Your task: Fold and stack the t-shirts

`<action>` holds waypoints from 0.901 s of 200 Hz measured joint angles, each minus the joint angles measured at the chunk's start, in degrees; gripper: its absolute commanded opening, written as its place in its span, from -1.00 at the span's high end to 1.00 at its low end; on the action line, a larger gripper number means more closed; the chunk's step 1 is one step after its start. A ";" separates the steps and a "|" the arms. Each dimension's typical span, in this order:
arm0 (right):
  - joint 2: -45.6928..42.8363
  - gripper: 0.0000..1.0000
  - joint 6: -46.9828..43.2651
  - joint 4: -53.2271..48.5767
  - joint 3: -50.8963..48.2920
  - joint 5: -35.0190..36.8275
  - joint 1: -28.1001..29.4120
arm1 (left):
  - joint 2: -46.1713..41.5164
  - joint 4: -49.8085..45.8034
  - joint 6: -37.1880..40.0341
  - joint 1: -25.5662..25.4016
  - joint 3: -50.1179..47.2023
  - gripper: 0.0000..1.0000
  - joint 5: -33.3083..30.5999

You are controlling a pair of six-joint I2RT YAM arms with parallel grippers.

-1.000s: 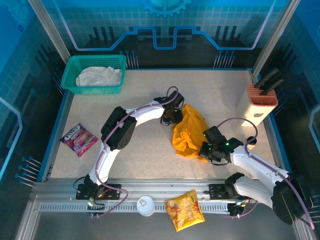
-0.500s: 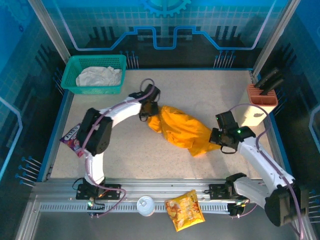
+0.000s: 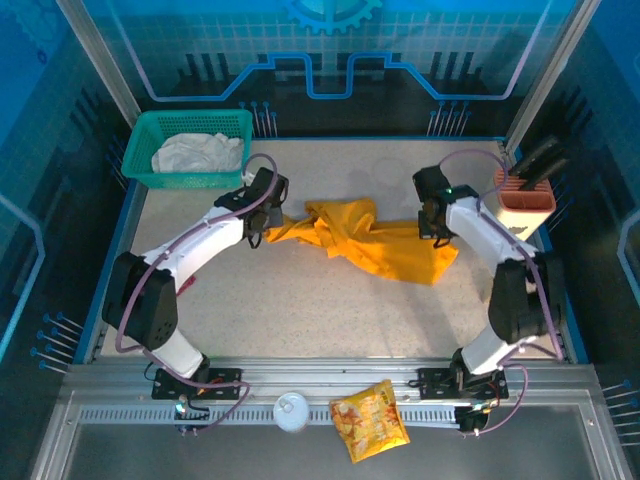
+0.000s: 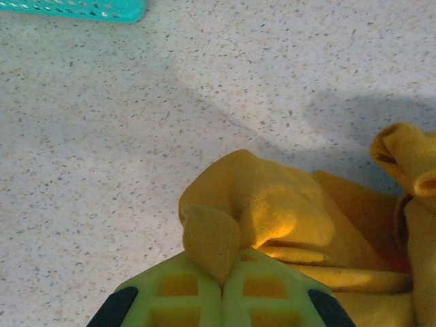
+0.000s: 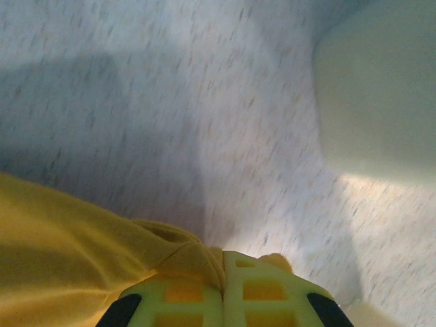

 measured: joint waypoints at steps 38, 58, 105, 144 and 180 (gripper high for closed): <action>12.68 0.35 -3.93 0.90 14.10 1.90 -1.38 | -1.81 -0.15 0.33 0.00 -1.92 1.00 -1.70; 15.19 -0.09 -4.07 0.74 17.38 1.92 -1.14 | -2.97 -0.26 0.33 0.00 -2.95 1.00 -2.32; 9.90 -0.22 -1.62 -0.13 10.62 -1.25 5.42 | -3.74 -0.22 -0.11 0.00 -6.34 -0.01 -0.59; 3.58 -0.17 -0.57 1.81 8.76 -9.86 17.29 | -3.76 -0.33 -0.63 -0.26 -7.48 -0.55 1.18; 9.92 -0.10 -0.87 4.46 16.57 -19.85 21.94 | -4.92 -0.39 -1.25 -0.39 -7.74 -0.56 1.29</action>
